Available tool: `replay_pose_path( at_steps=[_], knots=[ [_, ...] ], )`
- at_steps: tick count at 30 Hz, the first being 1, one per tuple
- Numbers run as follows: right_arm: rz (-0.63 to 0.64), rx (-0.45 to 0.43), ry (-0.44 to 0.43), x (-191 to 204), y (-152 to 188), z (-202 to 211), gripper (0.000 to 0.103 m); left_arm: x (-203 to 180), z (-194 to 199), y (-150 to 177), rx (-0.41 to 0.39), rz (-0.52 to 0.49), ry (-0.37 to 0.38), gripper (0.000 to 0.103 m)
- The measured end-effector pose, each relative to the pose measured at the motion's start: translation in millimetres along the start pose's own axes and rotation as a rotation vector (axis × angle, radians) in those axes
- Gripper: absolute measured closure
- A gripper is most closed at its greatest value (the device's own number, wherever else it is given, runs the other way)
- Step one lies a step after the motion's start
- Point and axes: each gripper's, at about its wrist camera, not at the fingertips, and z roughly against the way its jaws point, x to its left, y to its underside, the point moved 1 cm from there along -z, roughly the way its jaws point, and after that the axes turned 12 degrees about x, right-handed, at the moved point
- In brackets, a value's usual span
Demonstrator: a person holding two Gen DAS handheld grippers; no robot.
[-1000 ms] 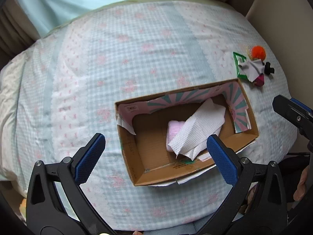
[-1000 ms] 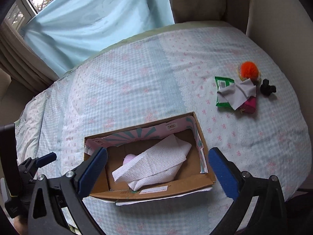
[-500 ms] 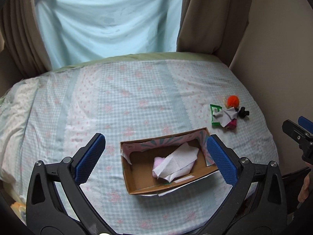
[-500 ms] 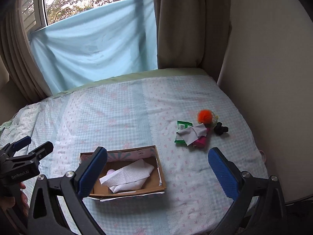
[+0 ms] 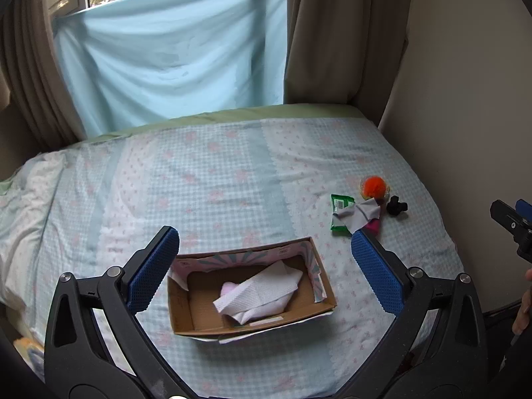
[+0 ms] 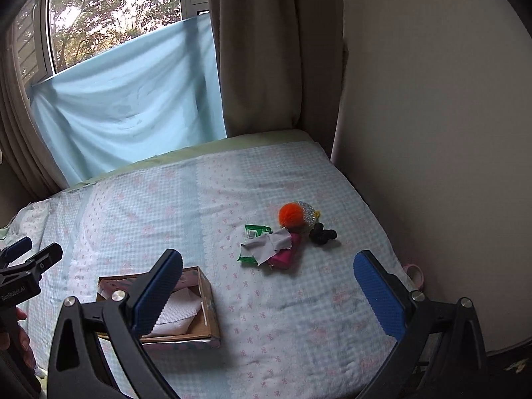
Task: Organize soft objects
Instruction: 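Move both grippers back toward the remaining pile of items, then close the left gripper on the grey cloth while the right gripper grasps the black sock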
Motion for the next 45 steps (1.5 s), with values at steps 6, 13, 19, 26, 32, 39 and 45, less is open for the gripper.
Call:
replay_pose_path(
  at_steps=[6, 13, 19, 26, 32, 39, 45],
  knots=[
    [0.070, -0.001, -0.050, -61.2, -26.8, -33.0, 0.000, -68.4, -15.2, -6.9, 0.023, 0.089, -0.038, 0.000],
    [0.101, 0.049, -0.099, -114.5, -57.7, -92.3, 0.000, -144.4, -60.6, -21.5, 0.078, 0.157, -0.017, 0.000],
    [0.104, 0.087, -0.095, -142.4, -69.4, -152.5, 0.000, -187.3, -122.7, -32.6, 0.121, 0.175, 0.010, 0.000],
    [0.057, 0.120, -0.119, -167.1, -61.2, -246.9, 0.000, -218.9, -232.8, -37.2, 0.176, 0.193, 0.076, 0.000],
    [0.056, 0.139, -0.137, -175.0, -48.8, -328.4, 0.000, -241.9, -328.9, -28.9, 0.219, 0.208, 0.115, 0.000],
    [0.053, 0.164, -0.166, -177.8, -33.8, -406.5, 0.000, -258.8, -407.3, -13.2, 0.205, 0.160, 0.125, 0.002],
    [0.033, 0.168, -0.183, -182.4, -28.1, -434.2, 0.001, -260.1, -438.6, -7.9, 0.193, 0.151, 0.132, 0.012]
  ],
)
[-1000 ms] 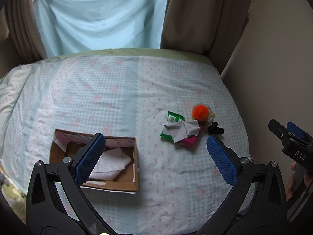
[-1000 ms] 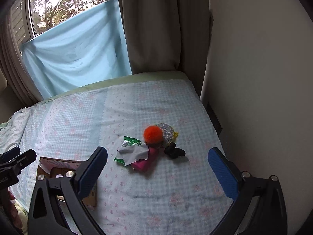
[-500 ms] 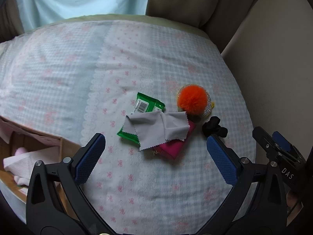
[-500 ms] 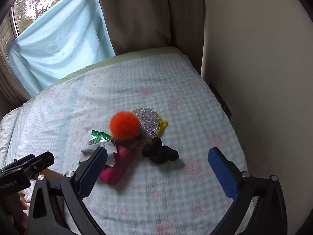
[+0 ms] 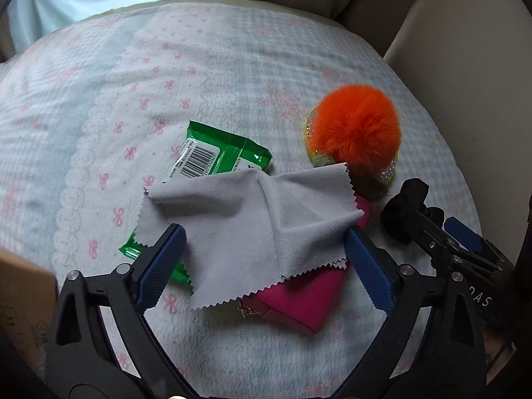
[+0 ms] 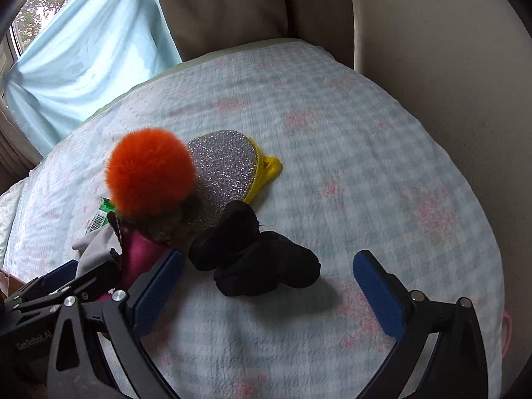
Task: Organize soft objects
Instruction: 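Close the left gripper on the grey cloth while the right gripper grasps the black sock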
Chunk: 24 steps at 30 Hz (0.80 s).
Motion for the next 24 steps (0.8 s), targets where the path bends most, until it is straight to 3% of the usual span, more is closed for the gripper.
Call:
replay_pose_path(
  at_steps=[4, 7, 9, 11, 15, 20, 24],
  knots=[
    [0.025, -0.003, -0.014, 1.7, -2.7, -8.4, 0.009, -2.7, -8.4, 2.0, -0.006, -0.027, 0.003, 0.015],
    [0.020, 0.012, -0.041, 1.7, -5.8, -16.1, 0.025, -3.8, -8.6, 0.7, -0.006, -0.043, 0.024, 0.034],
    [0.012, 0.010, -0.042, 1.8, -5.9, -17.3, 0.029, -4.5, -7.0, -1.2, 0.001, -0.046, 0.055, 0.052],
    [0.002, 0.002, -0.044, 1.9, -5.7, -15.4, 0.038, -5.4, -5.5, -3.2, 0.011, -0.044, 0.074, 0.058],
    [-0.015, 0.000, -0.049, 2.8, -6.5, -15.6, 0.045, 1.2, 0.3, -8.8, 0.005, -0.013, 0.096, 0.078],
    [-0.017, 0.002, -0.031, 4.7, -10.8, -17.9, 0.066, 10.6, 1.2, -13.3, -0.001, 0.011, 0.122, 0.089],
    [-0.020, 0.001, -0.018, 4.3, -10.9, -15.1, 0.076, 10.8, 5.4, -14.8, -0.010, 0.004, 0.114, 0.093]
  ],
)
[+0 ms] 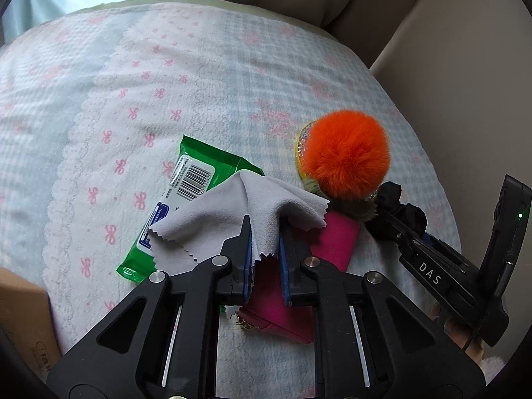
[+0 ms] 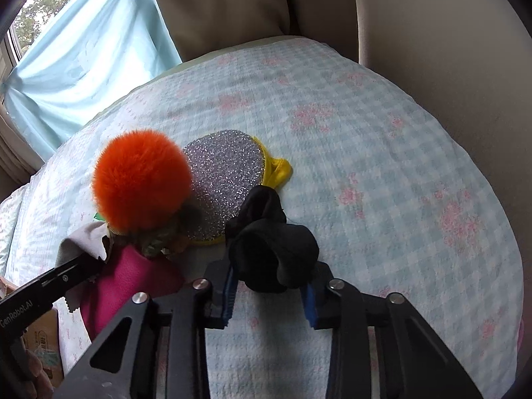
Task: Organize soft objects
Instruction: 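Close the left gripper on the grey cloth while the right gripper grasps the black sock, then lift the grey cloth and black sock and carry them over the box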
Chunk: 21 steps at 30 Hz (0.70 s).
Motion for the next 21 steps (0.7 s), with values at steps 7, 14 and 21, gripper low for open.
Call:
replay_pose_path(
  at_steps=[7, 14, 21],
  knots=[
    [-0.018, -0.030, 0.015, -0.7, 0.1, 12.4, 0.080, 0.1, 13.3, 1.4, -0.026, -0.005, 0.007, 0.093],
    [-0.025, -0.079, 0.017, 3.3, -3.1, 35.6, 0.081, -6.3, 35.4, -0.4, -0.064, -0.027, 0.012, 0.093],
    [-0.015, -0.132, 0.022, 11.3, -3.1, 73.1, 0.081, -18.8, 68.7, -4.4, -0.116, -0.049, 0.020, 0.093]
  ],
)
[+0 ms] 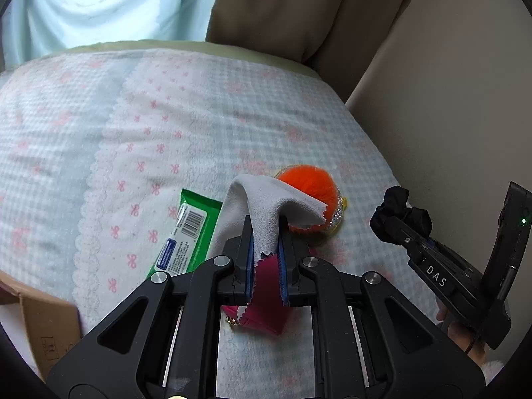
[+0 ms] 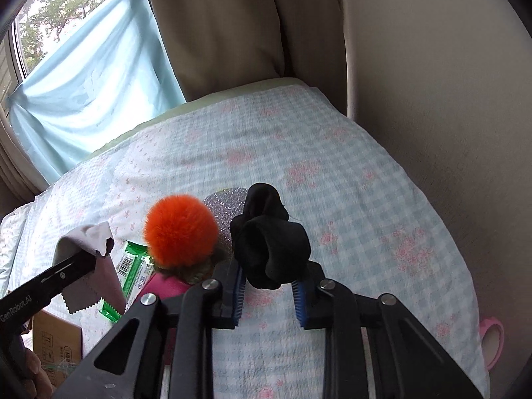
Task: Organize soft objects
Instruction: 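Lift the grey cloth and black sock and carry them over the box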
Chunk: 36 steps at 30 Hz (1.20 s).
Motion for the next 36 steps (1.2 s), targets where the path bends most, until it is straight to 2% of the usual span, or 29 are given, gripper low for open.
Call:
replay_pose_path(
  at_steps=[7, 13, 19, 28, 36],
  knots=[
    [0.002, -0.058, 0.011, 11.7, -10.7, 62.4, 0.081, -14.5, 57.0, -10.6, -0.065, -0.007, 0.004, 0.093],
    [0.034, -0.108, 0.029, 36.2, -24.5, 139.1, 0.081, -29.4, 136.6, -19.6, -0.123, -0.018, -0.024, 0.093],
    [0.092, -0.142, 0.020, 71.4, -29.6, 210.0, 0.081, -30.0, 212.7, -16.1, -0.143, 0.008, -0.060, 0.093],
    [0.169, -0.172, -0.042, 139.8, -22.4, 276.2, 0.081, 5.1, 306.1, -5.1, -0.184, 0.060, -0.125, 0.093],
    [0.239, -0.176, -0.068, 234.5, 2.2, 299.8, 0.081, 78.1, 371.8, 8.5, -0.199, 0.066, -0.160, 0.093]
  ],
)
